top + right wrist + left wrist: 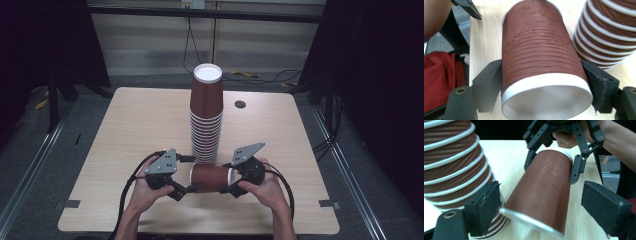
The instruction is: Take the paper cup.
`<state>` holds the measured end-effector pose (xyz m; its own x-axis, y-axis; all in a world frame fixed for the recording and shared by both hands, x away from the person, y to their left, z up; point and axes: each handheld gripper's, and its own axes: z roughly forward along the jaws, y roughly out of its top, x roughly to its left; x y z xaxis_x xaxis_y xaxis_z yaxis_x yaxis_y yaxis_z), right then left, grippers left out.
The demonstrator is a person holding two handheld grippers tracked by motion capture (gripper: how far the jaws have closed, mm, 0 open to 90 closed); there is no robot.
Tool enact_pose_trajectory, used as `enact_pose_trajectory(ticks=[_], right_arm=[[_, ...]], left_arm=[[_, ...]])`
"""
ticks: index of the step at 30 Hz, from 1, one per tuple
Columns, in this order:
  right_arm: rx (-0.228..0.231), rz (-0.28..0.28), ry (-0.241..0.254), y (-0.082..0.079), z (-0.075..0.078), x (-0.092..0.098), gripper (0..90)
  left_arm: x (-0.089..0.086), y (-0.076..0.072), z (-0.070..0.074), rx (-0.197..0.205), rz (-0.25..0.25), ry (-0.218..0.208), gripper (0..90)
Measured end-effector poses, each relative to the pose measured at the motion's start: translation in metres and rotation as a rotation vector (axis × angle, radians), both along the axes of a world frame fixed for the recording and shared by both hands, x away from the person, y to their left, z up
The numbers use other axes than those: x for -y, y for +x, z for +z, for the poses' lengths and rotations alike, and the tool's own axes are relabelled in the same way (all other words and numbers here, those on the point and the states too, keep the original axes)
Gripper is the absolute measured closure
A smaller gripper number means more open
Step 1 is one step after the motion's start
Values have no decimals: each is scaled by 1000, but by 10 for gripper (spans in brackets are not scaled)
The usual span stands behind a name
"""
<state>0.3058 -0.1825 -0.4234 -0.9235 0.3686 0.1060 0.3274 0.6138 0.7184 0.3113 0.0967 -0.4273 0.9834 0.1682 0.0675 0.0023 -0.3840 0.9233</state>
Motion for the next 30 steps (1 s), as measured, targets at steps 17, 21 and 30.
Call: enact_pose_trajectory(ticks=[17,21,30], right_arm=[[15,-72,171,-6,-15,17,234],[24,-87,222,-10,-21,22,234],[40,-82,314,-15,-27,29,234]], left_arm=[[-13,-5,-8,-27,61,-69,155],[-13,-6,-11,-34,66,-73,155],[-13,-7,-16,-53,67,-98,155]])
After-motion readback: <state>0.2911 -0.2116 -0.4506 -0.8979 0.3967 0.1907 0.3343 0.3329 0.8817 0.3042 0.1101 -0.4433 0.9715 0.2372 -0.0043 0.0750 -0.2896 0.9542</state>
